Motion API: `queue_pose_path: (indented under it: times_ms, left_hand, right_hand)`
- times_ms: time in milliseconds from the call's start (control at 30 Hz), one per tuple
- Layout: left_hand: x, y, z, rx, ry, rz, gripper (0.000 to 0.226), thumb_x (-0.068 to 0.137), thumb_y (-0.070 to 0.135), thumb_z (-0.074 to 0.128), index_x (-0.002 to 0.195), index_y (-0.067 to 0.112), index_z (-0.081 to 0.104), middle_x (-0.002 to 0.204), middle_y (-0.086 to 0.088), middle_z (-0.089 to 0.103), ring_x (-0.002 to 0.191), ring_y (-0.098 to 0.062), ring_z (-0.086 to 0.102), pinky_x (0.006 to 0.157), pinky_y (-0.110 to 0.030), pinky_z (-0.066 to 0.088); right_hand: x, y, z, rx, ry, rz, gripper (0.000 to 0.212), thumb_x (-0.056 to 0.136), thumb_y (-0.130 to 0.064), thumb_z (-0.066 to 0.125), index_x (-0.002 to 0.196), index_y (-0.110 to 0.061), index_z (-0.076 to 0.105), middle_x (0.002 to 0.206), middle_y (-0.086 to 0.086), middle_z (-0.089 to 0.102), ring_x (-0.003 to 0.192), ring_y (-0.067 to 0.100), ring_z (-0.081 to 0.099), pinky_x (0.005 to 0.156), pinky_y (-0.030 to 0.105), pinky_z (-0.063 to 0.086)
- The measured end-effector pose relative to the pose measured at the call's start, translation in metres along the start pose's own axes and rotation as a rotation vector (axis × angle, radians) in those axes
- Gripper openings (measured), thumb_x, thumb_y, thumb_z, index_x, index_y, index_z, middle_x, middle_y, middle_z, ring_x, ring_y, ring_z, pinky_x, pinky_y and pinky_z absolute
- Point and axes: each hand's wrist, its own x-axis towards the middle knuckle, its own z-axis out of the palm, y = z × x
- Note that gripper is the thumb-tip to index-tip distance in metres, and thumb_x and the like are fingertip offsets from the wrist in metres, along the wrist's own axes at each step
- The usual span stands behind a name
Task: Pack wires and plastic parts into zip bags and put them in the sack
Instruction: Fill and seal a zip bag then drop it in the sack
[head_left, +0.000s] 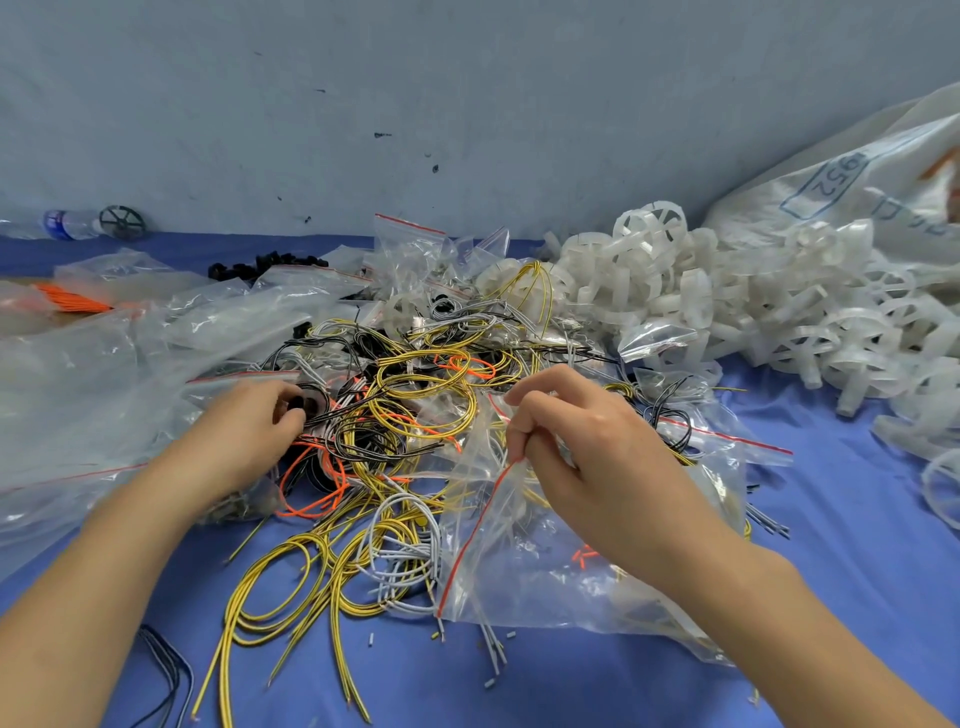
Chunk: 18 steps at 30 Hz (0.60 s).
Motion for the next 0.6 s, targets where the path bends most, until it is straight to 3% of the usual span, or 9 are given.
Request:
queue_pose_path:
  times_ms: [167,300,333,400,433,500,600]
  left_hand:
    - [-0.008,0.000,-0.005,0.033,0.024,-0.010,0.030,0.093,0.033,0.056,0.116,0.015,0.063,0.105,-0.006,0.059,0.089,-0.023,0.059,0.082,-0.041,0.050]
    - [-0.017,0.018,-0.018,-0.038,0.203,-0.079,0.035,0.096,0.044,0.051,0.115,0.016,0.060,0.122,-0.009,0.044,0.113,-0.029,0.050,0.093,-0.046,0.044]
    - [-0.018,0.025,-0.025,-0.086,0.260,-0.059,0.034,0.096,0.043,0.051,0.113,0.014,0.060,0.122,-0.009,0.047,0.112,-0.029,0.052,0.093,-0.046,0.045]
    - [-0.023,0.043,-0.041,-0.311,0.254,-0.021,0.029,0.097,0.040,0.052,0.106,0.013,0.061,0.109,-0.007,0.061,0.092,-0.024,0.063,0.079,-0.038,0.052]
    - [-0.028,0.055,-0.047,-0.483,0.157,-0.009,0.025,0.097,0.037,0.053,0.101,0.014,0.063,0.098,-0.005,0.067,0.078,-0.020,0.066,0.067,-0.032,0.055]
    - [-0.041,0.078,-0.053,-0.701,-0.197,0.009,0.019,0.096,0.029,0.054,0.093,0.014,0.065,0.079,-0.003,0.071,0.057,-0.010,0.065,0.047,-0.020,0.051]
    - [-0.059,0.103,-0.040,-0.586,-0.570,0.105,0.018,0.096,0.028,0.056,0.094,0.013,0.066,0.077,-0.002,0.073,0.051,-0.008,0.060,0.047,-0.021,0.050]
  right_hand:
    - [0.000,0.000,0.000,-0.003,-0.006,-0.003,0.022,0.089,-0.009,0.048,0.079,-0.027,0.057,0.108,-0.010,0.057,0.087,0.010,0.052,0.076,0.035,0.043]
    - [0.000,0.000,0.000,0.003,0.006,-0.001,0.023,0.090,-0.009,0.049,0.079,-0.028,0.057,0.107,-0.011,0.056,0.080,0.001,0.045,0.071,0.031,0.039]
    - [0.000,0.000,-0.001,0.007,0.010,0.000,0.023,0.090,-0.009,0.049,0.078,-0.028,0.057,0.107,-0.011,0.056,0.078,-0.002,0.044,0.070,0.029,0.038]
    - [0.001,0.000,0.000,0.023,0.022,0.012,0.023,0.090,-0.009,0.049,0.078,-0.027,0.058,0.107,-0.011,0.057,0.077,-0.001,0.045,0.069,0.030,0.037]
    - [0.002,0.000,0.000,0.039,0.034,0.027,0.023,0.090,-0.008,0.049,0.078,-0.026,0.059,0.106,-0.010,0.057,0.078,0.004,0.049,0.069,0.031,0.039]
    - [0.004,-0.001,0.001,0.089,0.068,0.062,0.022,0.089,-0.009,0.049,0.078,-0.024,0.060,0.106,-0.008,0.058,0.082,0.015,0.057,0.071,0.037,0.045]
    - [0.008,-0.004,-0.001,0.129,0.110,0.090,0.022,0.087,-0.012,0.046,0.076,-0.024,0.060,0.103,-0.009,0.057,0.083,0.019,0.057,0.068,0.040,0.047]
